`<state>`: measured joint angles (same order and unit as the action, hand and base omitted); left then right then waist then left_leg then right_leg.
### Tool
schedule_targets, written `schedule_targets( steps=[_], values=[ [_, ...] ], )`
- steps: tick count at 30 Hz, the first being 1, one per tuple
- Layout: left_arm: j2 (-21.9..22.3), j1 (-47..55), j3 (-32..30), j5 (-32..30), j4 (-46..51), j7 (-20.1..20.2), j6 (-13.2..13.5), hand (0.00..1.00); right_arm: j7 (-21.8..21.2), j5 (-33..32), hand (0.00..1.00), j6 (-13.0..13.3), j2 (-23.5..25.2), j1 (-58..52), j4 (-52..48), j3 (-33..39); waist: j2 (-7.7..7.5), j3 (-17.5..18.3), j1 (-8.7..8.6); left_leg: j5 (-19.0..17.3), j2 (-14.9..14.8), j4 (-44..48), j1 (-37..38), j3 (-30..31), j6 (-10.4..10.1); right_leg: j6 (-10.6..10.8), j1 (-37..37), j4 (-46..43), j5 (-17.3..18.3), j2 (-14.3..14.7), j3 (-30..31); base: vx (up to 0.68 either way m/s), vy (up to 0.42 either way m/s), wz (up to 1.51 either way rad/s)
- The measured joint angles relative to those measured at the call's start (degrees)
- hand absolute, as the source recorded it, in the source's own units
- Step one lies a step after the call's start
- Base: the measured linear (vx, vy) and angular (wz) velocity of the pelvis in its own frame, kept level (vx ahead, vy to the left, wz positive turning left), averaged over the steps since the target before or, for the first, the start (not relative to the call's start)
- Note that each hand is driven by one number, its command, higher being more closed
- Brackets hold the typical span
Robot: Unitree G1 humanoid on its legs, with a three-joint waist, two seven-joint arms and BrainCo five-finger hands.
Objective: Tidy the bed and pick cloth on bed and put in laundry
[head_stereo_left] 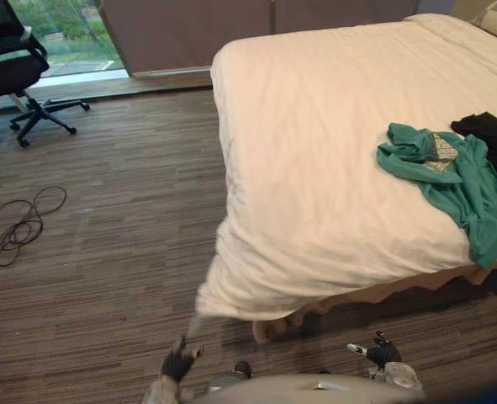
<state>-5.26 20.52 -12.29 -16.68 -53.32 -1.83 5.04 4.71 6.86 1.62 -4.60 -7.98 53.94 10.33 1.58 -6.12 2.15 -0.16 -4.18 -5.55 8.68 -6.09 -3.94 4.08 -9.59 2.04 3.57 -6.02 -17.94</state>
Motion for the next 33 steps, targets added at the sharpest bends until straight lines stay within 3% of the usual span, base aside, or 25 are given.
schedule_targets(
  steps=[5, 10, 14, 18, 25, 27, 31, 33],
  values=[
    [3.33, 2.62, -4.75, -5.31, -4.86, -0.79, -3.32, 0.0, 0.34, -4.41, 0.0, 0.08, 0.3, -1.15, 0.07, 1.41, -0.21, 0.79, 0.65, -0.63, -0.29, -0.06, 1.09, -1.74, -0.19, 0.02, -0.67, -0.63, 0.53, 0.04, 0.72, 0.0, 0.004, -0.09],
    [4.76, 1.98, -6.94, -4.52, -4.99, -1.62, -3.67, 0.0, 1.56, -11.6, 0.0, 0.17, 2.01, -3.58, -0.07, 6.16, -0.12, 2.43, 0.55, -1.06, -0.57, -0.3, 1.2, -3.76, -0.1, -0.03, 0.07, -1.09, 0.7, 0.1, 1.88, 0.0, 0.005, -0.14],
    [5.2, 0.69, -6.82, -1.83, -4.18, -5.63, -3.54, 0.0, 3.04, -15.57, 0.0, 0.71, 3.37, -5.97, -0.1, 7.96, -0.5, 2.83, 0.57, -1.14, -0.57, -0.29, 1.2, -3.95, -0.12, 0.04, 0.21, -1.35, 0.91, 0.02, 1.91, 0.01, 0.002, -0.01],
    [4.75, -1.64, -3.94, -1.98, -2.86, -10.23, -3.01, 0.0, 4.97, -17.63, 0.0, 2.05, 4.73, -6.79, -0.74, 9.17, -0.75, 2.86, 0.37, -1.23, -0.8, -0.29, 1.25, -4.88, -0.26, -0.03, 1.18, -2.73, 1.6, 0.06, 2.69, 0.0, -0.001, -0.09],
    [3.17, -2.91, 0.66, -2.11, -1.89, -13.09, -2.81, 0.0, 7.97, -19.69, 0.0, 3.13, 5.9, -8.12, -1.26, 9.73, -1.23, 2.97, 0.39, -1.6, -0.98, -0.28, 1.54, -6.67, -0.63, 0.05, 1.34, -2.57, 1.67, 0.24, 3.68, 0.02, 0.001, -0.07],
    [2.62, -4.11, 2.01, -2.07, -1.96, -13.58, -4.56, 0.0, 8.6, -19.78, 0.0, 3.09, 6.1, -7.5, -1.22, 9.75, -1.36, 2.86, 0.45, -1.9, -1.36, -0.28, 2.38, -8.27, -1.04, 0.03, 1.29, -2.53, 1.66, 0.66, 5.01, 0.02, -0.007, -0.28],
    [2.13, -4.29, 2.31, -1.74, -1.41, -13.6, -5.5, 0.0, 9.8, -21.38, 0.0, 2.76, 6.36, -7.33, -1.28, 11.33, -1.3, 3.21, 0.28, -2.03, -1.76, -0.29, 2.32, -9.22, -1.23, 0.02, 1.56, -2.13, 1.65, 1.14, 5.6, 0.02, -0.013, -0.12],
    [1.12, -3.17, 5.37, -0.17, 1.76, -11.71, -7.35, 0.0, 9.69, -21.96, 0.0, 1.65, 6.38, -6.87, -2.95, 11.27, -1.46, 3.01, 0.31, -2.09, -1.93, -0.27, 2.27, -9.46, -1.32, -0.01, 1.76, -2.17, 1.67, 1.31, 5.8, 0.01, -0.014, -0.07]
  ],
)
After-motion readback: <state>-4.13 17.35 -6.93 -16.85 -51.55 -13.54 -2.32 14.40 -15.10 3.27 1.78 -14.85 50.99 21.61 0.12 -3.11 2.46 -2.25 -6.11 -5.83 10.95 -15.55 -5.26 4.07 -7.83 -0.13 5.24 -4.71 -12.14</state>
